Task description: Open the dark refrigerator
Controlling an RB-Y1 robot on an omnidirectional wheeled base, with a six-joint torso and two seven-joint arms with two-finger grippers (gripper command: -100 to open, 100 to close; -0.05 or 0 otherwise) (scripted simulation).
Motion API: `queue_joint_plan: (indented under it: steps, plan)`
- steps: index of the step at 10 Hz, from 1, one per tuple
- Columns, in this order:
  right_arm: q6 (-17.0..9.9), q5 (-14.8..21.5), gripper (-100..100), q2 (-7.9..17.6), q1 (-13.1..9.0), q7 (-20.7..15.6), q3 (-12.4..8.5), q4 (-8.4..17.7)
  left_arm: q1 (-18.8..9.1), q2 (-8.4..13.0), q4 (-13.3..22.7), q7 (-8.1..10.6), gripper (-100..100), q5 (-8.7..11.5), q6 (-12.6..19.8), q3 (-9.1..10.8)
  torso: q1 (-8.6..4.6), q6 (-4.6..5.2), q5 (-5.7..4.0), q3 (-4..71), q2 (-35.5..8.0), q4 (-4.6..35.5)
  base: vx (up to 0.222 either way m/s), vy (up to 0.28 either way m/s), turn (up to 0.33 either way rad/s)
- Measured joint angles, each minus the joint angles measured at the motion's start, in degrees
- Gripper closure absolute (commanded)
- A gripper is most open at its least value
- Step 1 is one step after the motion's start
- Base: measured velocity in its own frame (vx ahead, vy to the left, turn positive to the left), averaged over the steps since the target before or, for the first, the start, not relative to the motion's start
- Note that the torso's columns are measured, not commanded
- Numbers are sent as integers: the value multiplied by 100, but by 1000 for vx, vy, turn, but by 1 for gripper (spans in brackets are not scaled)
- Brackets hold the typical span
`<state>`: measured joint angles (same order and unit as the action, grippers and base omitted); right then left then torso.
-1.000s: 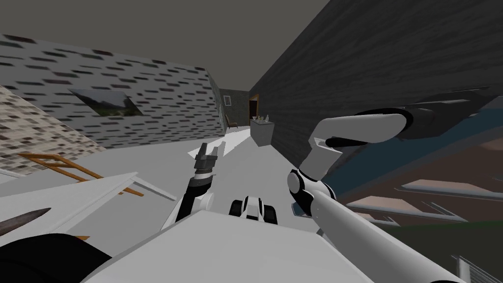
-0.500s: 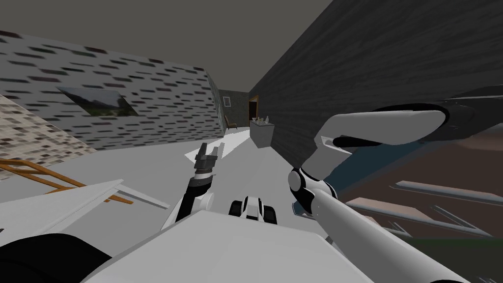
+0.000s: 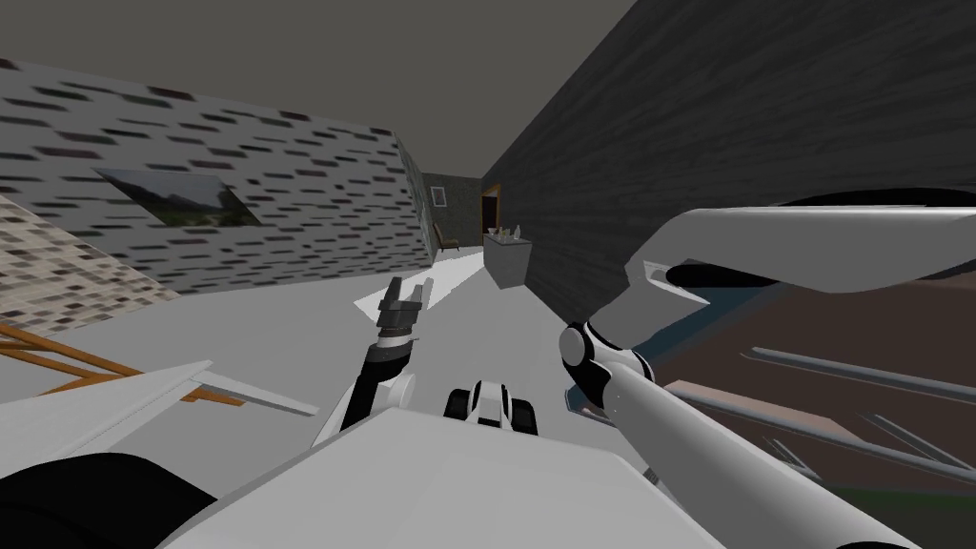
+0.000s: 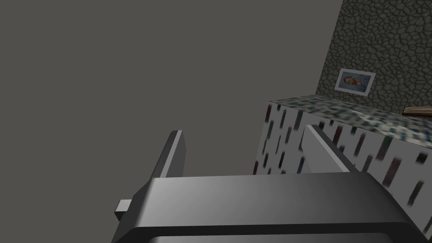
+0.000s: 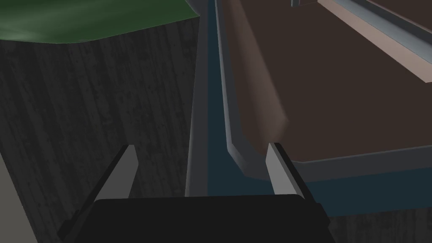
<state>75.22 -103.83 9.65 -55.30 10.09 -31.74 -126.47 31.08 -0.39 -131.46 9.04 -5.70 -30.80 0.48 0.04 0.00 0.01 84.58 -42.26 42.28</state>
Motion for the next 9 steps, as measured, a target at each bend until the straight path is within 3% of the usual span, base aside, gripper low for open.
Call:
queue_joint_plan:
  steps: [9]
  plan:
    - [610, -824, -100, 66, -317, 231, -460, -1046, 0, 0, 0, 0, 0, 0, 0, 0, -10, 0, -3, 4, 6, -2, 118, -29, -4]
